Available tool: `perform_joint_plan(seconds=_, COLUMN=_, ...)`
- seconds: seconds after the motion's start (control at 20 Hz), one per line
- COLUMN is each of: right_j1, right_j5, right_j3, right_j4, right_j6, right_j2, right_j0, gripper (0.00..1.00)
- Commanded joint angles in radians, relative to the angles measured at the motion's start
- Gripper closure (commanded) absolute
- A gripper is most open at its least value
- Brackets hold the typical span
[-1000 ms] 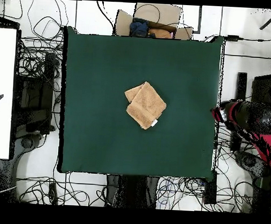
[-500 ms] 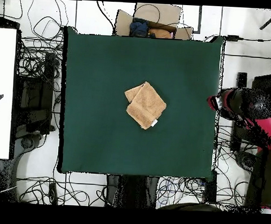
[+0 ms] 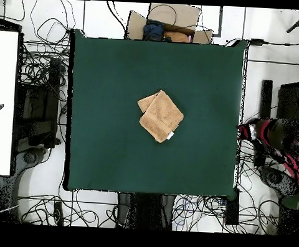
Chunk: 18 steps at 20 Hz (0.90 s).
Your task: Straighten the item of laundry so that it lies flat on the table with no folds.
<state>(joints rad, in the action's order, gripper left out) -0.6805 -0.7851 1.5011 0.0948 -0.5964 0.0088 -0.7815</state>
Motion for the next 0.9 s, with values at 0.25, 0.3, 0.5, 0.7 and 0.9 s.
perform_joint_plan(seconds=0.25, right_j1=-0.119, right_j5=0.022, right_j3=0.230, right_j4=-0.019, right_j6=-0.134, right_j2=0.016, right_j0=-0.080, gripper=0.00)
perform_joint_plan(seconds=0.3, right_j1=-0.119, right_j5=0.023, right_j3=0.230, right_j4=-0.022, right_j6=-0.137, right_j2=0.018, right_j0=-0.082, gripper=0.00)
perform_joint_plan(seconds=0.5, right_j1=-0.122, right_j5=0.023, right_j3=0.232, right_j4=-0.030, right_j6=-0.140, right_j2=0.025, right_j0=-0.088, gripper=0.00)
perform_joint_plan(seconds=0.7, right_j1=-0.120, right_j5=0.025, right_j3=0.231, right_j4=-0.031, right_j6=-0.140, right_j2=0.027, right_j0=-0.089, gripper=0.00)
perform_joint_plan(seconds=0.9, right_j1=-0.119, right_j5=0.027, right_j3=0.230, right_j4=-0.032, right_j6=-0.140, right_j2=0.028, right_j0=-0.090, gripper=0.00)
